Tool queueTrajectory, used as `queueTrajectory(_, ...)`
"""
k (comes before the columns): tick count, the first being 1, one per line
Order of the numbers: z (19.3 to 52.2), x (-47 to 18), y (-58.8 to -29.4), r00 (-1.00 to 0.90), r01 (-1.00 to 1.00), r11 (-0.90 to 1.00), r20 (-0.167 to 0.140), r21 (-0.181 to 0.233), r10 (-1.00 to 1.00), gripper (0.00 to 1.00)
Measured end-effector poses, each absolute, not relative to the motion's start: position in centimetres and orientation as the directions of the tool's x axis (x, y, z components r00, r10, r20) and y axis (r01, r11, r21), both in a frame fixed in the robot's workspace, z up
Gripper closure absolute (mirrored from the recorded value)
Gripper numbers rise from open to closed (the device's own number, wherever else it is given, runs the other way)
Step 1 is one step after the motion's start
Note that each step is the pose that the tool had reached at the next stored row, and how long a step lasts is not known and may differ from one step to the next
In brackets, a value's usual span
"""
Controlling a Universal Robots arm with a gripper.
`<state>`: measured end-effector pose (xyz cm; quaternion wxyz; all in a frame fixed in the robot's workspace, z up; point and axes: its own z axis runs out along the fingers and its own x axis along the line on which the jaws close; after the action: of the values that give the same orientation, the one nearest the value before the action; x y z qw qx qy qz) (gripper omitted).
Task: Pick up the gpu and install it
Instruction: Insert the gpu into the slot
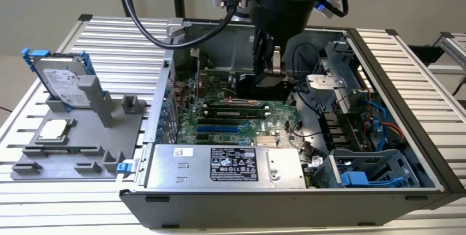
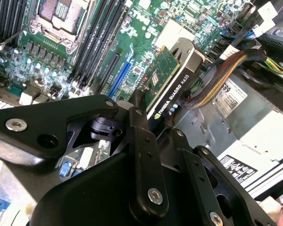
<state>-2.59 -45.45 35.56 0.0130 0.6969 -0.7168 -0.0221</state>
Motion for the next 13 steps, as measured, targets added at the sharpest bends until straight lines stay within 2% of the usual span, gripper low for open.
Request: queueTrajectory(13, 35.04, -2.59, -45.45, -0.028, -0.998, 0.028, -0.011, 0.05, -1.0, 1.0)
